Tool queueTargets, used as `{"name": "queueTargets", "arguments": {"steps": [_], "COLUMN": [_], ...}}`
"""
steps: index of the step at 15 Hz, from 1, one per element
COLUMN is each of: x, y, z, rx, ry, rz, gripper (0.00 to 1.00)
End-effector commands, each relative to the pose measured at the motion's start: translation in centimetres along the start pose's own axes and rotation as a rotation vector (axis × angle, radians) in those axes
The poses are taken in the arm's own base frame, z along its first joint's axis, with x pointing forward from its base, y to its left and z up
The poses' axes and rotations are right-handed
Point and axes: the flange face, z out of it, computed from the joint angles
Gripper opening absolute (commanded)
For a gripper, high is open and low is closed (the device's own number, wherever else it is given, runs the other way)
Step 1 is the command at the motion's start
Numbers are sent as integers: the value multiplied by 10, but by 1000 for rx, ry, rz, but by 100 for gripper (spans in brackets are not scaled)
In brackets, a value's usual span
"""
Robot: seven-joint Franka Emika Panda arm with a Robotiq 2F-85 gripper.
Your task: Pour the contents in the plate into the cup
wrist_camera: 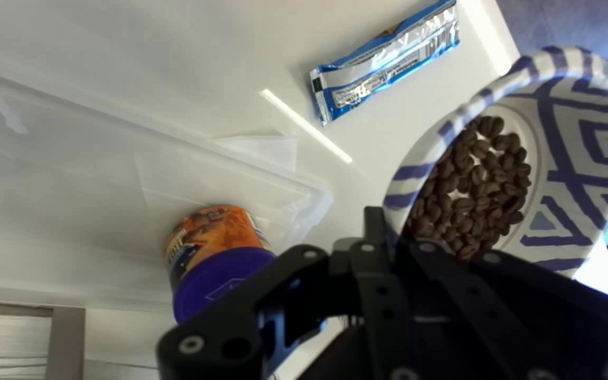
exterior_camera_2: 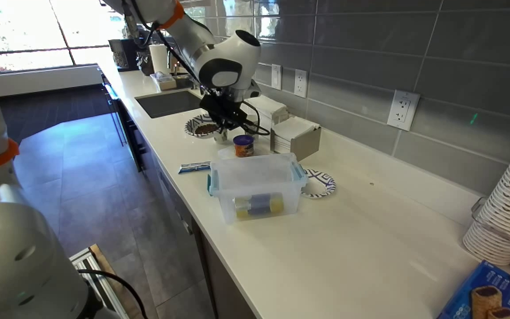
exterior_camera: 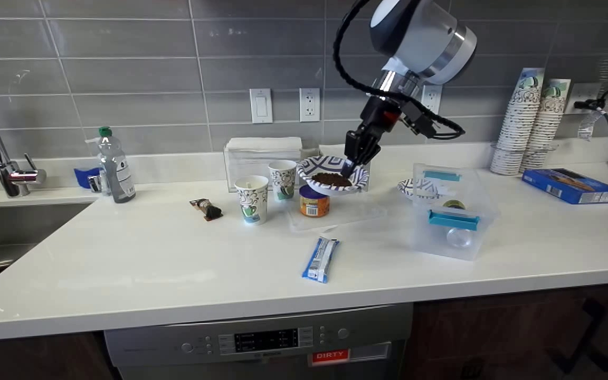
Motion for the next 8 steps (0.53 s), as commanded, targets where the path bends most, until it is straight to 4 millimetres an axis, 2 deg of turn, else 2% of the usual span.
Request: {"name": "queueTargets", "arguments": {"steps": [1, 8], "x": [34, 87], "y": [-15, -48], "z": [9, 30], "rx": [48, 80], "ry": [-43, 7], "rz": [-76, -157], "gripper": [1, 1]}}
